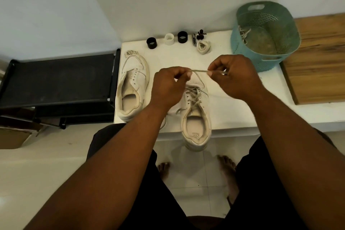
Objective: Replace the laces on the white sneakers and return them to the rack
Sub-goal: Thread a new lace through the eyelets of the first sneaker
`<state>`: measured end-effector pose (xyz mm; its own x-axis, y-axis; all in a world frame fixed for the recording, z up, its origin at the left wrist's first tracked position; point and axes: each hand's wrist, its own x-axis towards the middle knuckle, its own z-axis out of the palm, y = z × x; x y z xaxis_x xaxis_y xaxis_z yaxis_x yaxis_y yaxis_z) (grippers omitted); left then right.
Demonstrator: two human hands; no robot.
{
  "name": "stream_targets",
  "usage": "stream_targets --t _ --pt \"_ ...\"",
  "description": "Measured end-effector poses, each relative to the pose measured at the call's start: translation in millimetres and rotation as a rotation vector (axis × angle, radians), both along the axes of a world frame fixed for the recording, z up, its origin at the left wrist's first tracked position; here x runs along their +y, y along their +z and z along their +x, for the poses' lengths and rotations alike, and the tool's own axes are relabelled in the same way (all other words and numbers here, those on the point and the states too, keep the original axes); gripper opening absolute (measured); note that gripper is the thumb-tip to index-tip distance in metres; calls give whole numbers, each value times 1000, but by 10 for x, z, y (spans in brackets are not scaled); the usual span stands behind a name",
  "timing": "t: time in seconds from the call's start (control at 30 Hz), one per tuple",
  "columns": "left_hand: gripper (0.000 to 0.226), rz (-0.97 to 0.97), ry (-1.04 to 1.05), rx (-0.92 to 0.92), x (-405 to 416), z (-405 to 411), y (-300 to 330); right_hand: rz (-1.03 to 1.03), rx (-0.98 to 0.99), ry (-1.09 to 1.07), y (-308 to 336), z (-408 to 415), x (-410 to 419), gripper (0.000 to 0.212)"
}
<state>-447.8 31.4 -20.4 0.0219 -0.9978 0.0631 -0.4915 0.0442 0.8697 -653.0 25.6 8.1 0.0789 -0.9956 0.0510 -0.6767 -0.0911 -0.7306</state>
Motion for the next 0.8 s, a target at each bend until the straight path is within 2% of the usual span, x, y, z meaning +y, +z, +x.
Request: stream_targets --t 0.07,0.1,0.17,0.2,0.23,0.33,0.4,0.57,0.63,0.67,0.73,0.77,0.8 --pt "8 95 181 79 -59 106 -87 -9 -5 -80 -7 -102 -31 2" --pt "15 129 216 67 -72 152 -123 -19 13 -104 -10 -126 -31 2" --pt "49 91 115 -51 -60 190 -170 -39 58 -80 -28 -75 -15 5" --pt "58 31 16 -81 -42 171 -161 -44 64 -45 -39 -12 2 5" --pt "56 -15 -91 -92 -31 138 -136 -45 62 -3 -45 68 20 5" --pt "23 -32 -270 -64 11 21 -43 -51 64 77 -68 229 58 6" --pt "12 -37 -178 -61 5 18 -30 -41 35 40 -56 191 41 3" --pt "16 69 297 29 -107 244 -145 23 -36 -109 -8 -124 -42 3" --pt "14 133 340 6 -107 297 -204 38 -6 -120 -20 -156 -42 8" --pt "13 126 324 -66 -85 300 -207 41 6 -116 -30 -141 -36 10" --pt "44 -2 191 -225 -50 270 -194 29 35 -79 -45 -69 -15 13" --pt "57 -82 90 -238 -37 223 -174 24 47 -41 -48 -8 3 13" --pt "58 -124 -25 -223 -23 159 -124 24 52 8 -49 61 27 13"
